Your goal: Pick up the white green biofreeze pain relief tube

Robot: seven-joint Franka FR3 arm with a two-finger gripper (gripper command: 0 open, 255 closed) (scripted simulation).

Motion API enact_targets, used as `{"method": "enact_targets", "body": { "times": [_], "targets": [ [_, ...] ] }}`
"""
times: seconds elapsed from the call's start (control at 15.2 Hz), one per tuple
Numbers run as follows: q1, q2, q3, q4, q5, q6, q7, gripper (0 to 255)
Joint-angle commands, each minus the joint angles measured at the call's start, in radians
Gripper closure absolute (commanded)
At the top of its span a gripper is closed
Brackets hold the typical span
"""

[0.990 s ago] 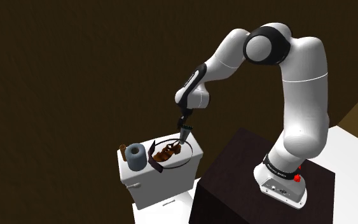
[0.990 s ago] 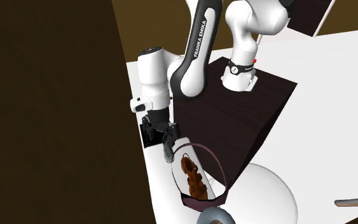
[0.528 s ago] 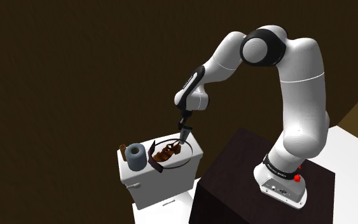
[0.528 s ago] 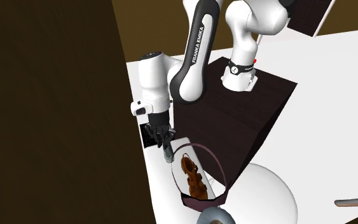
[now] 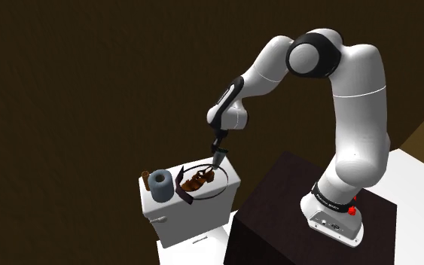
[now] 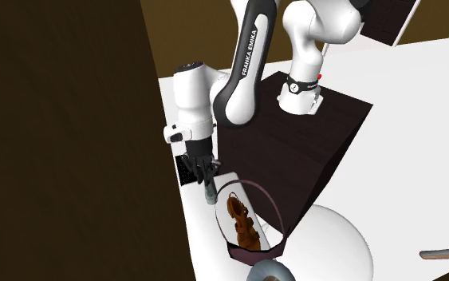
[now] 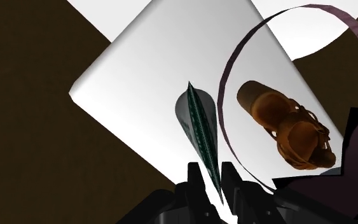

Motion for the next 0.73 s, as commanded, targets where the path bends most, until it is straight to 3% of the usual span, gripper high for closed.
{"method": "enact_targets", "body": {
  "times": [0.0,0.66],
  "targets": [
    [0.01,-0.023,-0.012,-0.007,-0.013,-0.016,0.016,255],
    [0.056,-0.157,-0.074,-0.043,-0.098,-0.113,0.105,255]
  ]
}}
